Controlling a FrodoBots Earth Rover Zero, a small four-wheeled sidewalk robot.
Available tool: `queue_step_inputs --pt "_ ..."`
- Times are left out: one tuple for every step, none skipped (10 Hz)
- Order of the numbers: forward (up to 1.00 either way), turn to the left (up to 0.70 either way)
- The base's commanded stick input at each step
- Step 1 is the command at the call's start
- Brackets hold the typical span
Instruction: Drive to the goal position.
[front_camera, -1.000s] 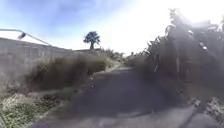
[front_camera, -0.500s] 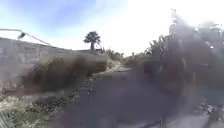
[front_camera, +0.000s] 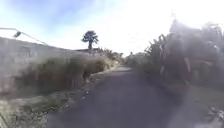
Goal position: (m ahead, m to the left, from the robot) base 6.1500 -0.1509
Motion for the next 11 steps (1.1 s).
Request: queue_step_inputs --pt "0.45 -0.27" --pt "0.45 -0.27" --pt "0.45 -0.27" --pt "0.45 -0.27" --pt "0.45 -0.27" --pt "0.45 -0.27" --pt "0.45 -0.27" --pt "0.45 -0.27" --pt "0.45 -0.27" --pt "0.45 -0.27" --pt "0.45 -0.27"
